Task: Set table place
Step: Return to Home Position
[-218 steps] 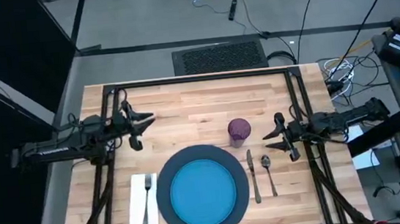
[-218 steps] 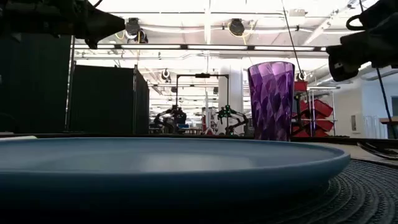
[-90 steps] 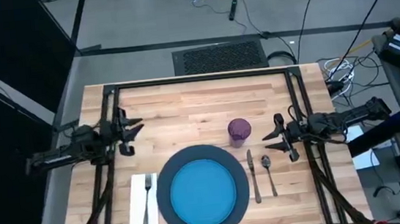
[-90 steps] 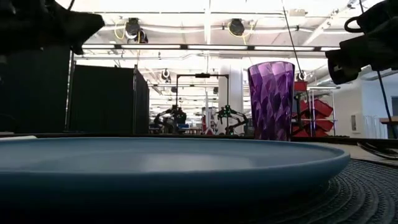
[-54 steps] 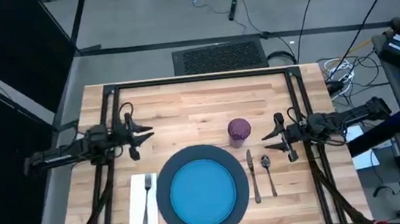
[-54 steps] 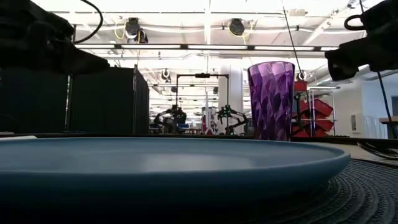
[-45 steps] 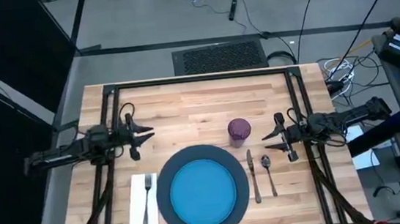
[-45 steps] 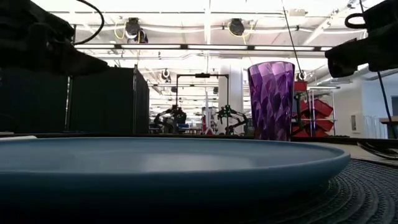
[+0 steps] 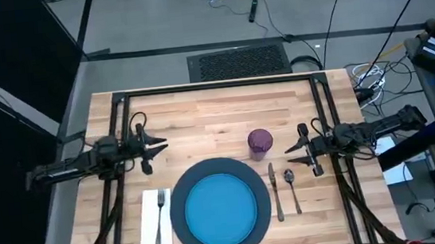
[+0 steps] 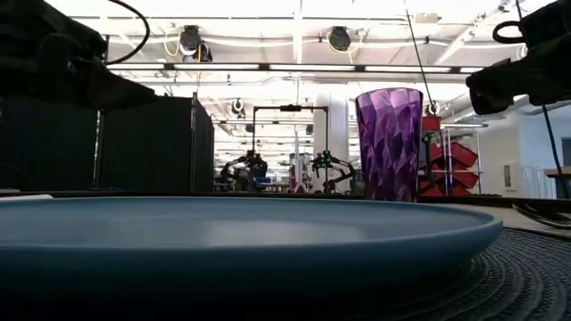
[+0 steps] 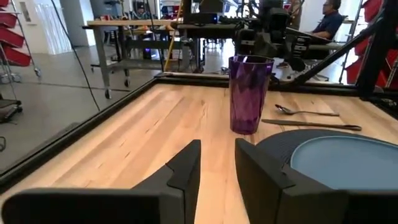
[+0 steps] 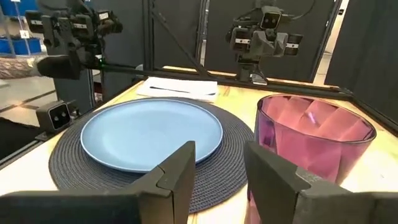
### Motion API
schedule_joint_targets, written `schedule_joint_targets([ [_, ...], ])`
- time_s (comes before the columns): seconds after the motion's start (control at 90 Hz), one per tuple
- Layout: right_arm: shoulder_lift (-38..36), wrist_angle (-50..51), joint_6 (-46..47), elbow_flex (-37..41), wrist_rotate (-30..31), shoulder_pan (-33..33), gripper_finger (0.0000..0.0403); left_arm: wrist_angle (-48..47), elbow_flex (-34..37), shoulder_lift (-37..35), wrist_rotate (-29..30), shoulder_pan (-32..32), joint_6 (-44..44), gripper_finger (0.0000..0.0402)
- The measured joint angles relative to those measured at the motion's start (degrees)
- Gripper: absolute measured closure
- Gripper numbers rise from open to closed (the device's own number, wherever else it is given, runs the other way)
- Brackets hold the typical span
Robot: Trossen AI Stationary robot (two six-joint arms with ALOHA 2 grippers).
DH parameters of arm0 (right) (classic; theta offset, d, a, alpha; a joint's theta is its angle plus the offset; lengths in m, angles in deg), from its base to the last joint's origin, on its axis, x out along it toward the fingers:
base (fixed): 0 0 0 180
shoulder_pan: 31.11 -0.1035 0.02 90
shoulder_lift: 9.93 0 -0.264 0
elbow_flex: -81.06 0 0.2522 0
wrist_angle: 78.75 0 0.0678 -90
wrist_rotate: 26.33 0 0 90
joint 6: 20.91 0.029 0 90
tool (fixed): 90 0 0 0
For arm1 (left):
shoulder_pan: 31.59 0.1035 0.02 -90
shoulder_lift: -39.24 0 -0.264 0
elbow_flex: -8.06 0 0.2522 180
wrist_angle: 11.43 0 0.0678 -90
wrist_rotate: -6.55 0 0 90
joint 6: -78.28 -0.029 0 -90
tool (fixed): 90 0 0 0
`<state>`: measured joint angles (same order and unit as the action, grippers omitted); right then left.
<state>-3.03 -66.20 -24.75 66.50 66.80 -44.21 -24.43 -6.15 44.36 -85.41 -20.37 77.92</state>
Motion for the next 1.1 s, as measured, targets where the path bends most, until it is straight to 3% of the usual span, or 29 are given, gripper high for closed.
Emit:
schedule_joint_targets([
  [0.178,0.6,0.0,1.2,0.0,0.5,0.0,0.0280,0.0,0.0,0.0,0.0,0.0,0.0,0.0318],
  [0.433,1.5,-1.0,-1.1,0.0,6.6,0.0,0.0280,0.0,0.0,0.0,0.0,0.0,0.0,0.0318],
  [0.656,1.5,-2.5,-4.5,0.0,17.1,1.3,0.0280,0.0,0.0,0.0,0.0,0.0,0.0,0.0318],
  [0.878,1.8,-1.1,-4.3,0.0,6.2,2.2,0.0280,0.0,0.0,0.0,0.0,0.0,0.0,0.0318],
  [1.1,2.7,-1.0,-4.4,0.0,6.0,2.2,0.0280,0.0,0.0,0.0,0.0,0.0,0.0,0.0318],
])
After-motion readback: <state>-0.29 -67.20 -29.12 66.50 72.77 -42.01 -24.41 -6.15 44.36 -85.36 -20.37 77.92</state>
